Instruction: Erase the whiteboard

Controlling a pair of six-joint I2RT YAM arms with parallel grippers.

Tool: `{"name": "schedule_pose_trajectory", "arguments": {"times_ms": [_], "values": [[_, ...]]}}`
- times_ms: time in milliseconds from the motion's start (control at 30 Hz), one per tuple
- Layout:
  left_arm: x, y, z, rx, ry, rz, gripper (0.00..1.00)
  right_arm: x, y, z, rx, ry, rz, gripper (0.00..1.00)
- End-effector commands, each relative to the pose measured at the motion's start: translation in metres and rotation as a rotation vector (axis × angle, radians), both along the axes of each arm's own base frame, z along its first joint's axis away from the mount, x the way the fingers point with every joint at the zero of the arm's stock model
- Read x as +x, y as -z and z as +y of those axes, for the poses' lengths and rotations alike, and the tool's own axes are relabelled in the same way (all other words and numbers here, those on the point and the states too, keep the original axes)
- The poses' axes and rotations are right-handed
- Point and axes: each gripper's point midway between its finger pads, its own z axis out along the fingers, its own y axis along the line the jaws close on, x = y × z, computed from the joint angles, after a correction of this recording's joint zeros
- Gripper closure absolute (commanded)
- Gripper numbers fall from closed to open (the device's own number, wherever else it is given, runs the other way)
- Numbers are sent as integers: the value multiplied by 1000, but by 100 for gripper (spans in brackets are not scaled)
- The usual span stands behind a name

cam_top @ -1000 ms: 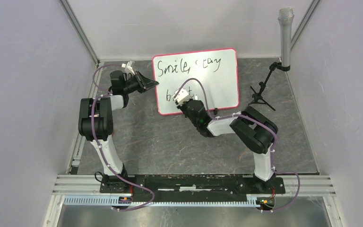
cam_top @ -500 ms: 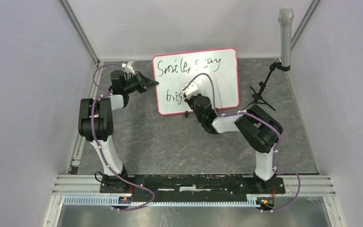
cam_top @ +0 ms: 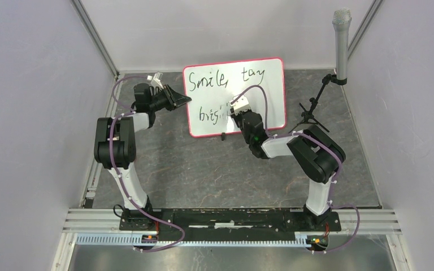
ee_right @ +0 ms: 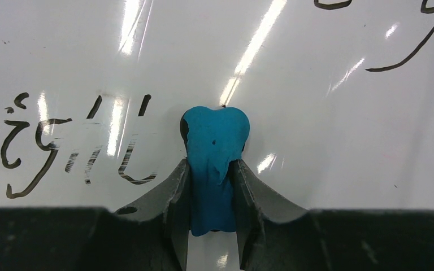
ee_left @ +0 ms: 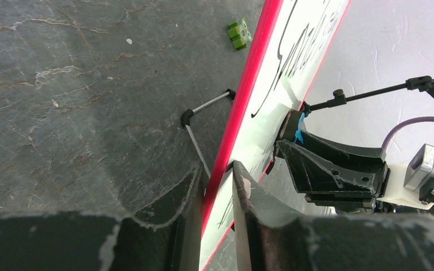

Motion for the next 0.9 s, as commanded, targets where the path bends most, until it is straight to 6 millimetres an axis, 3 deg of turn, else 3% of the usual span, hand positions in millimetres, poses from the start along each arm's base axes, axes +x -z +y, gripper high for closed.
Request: {"name": "schedule_pose_trajectory", "arguments": {"times_ms": [0, 167, 367, 667, 867], "values": [[-1, -22, -16, 32, 36, -80, 69, -6, -3, 1, 28, -28, 34, 71], [-1, -23, -15, 31, 31, -78, 71, -6, -7, 0, 56, -48, 50, 63], [-1, -22, -16, 29, 37, -76, 71, -7, -14, -1, 148, -108, 77, 45], [-2, -24, -18, 13, 52, -79, 66, -12, -29, 5, 198, -189, 56, 38], [-2, -25, -18, 9, 51, -80, 69, 0, -20, 13, 192, -193, 83, 55]]}}
